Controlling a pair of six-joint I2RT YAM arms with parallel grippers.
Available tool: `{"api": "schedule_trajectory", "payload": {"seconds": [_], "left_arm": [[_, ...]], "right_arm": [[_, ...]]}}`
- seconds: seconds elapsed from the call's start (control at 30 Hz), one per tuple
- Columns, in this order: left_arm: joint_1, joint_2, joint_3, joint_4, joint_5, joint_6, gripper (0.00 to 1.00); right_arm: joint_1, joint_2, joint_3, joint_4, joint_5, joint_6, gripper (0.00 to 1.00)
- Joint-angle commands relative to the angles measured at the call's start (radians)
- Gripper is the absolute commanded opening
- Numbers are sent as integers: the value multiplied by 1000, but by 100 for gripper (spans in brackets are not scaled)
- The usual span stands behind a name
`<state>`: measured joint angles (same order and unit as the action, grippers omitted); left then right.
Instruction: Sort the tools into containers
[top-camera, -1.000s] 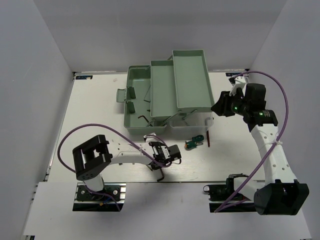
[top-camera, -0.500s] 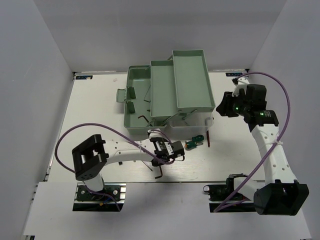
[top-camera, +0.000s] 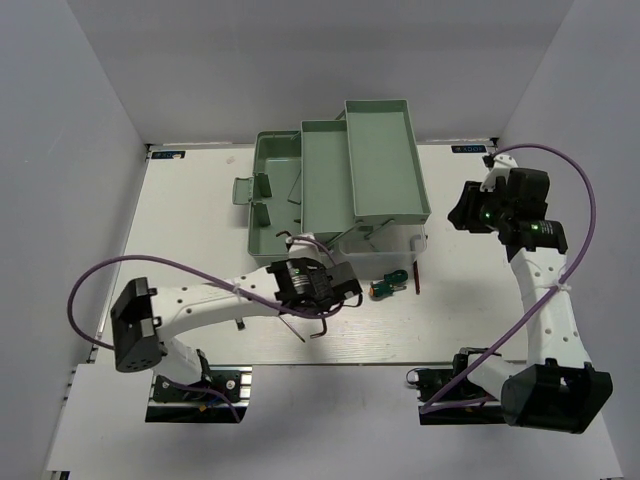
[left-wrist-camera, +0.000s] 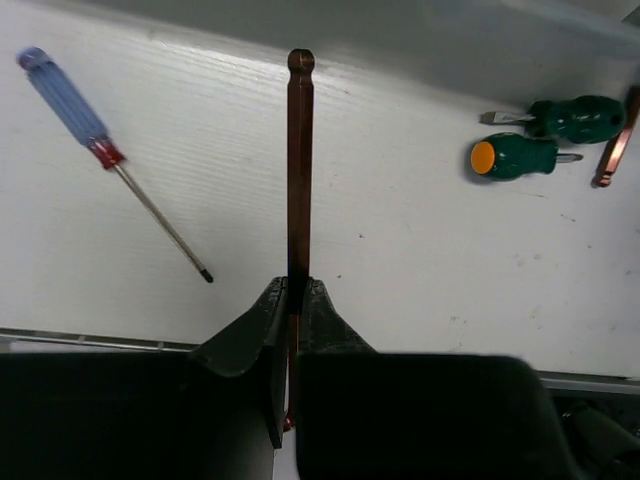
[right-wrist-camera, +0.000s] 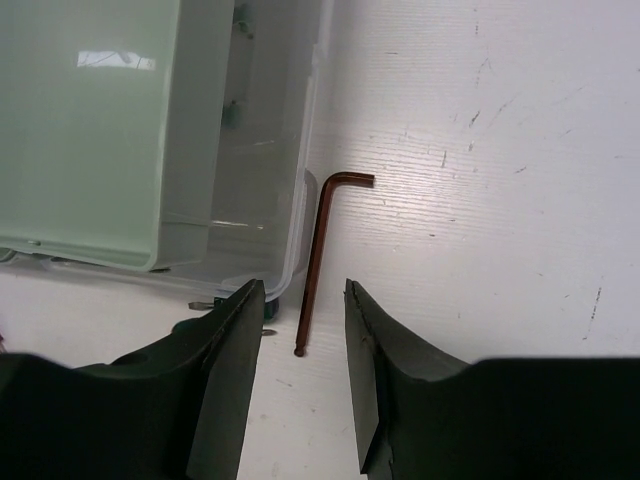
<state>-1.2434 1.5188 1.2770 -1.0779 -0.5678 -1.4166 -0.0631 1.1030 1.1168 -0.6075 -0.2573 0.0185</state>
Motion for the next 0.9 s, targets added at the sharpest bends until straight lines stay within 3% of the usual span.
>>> {"api": "schedule_trajectory", "payload": {"seconds": [0.0,0.2,0.43,0.67,0.87], "left_arm": [[13,-114,33,-99,-85,7,0],[35,-218,42,-172,-165,7,0],[168,-270,44,-127,-218,62,0],[373,-210,25,107,-142,333,0],[585,-79,105,295,-29,576,0]], "right_arm": [[-18,-9,51,-17,-19,-14,44],[-37,-6,52,-49,-53,-71,44],[-60,34,75,-178,0,-135,44],[-83,14,-6,-231,-17,-176,44],[-86,-12,-143,-279,-75,-206,44]]}}
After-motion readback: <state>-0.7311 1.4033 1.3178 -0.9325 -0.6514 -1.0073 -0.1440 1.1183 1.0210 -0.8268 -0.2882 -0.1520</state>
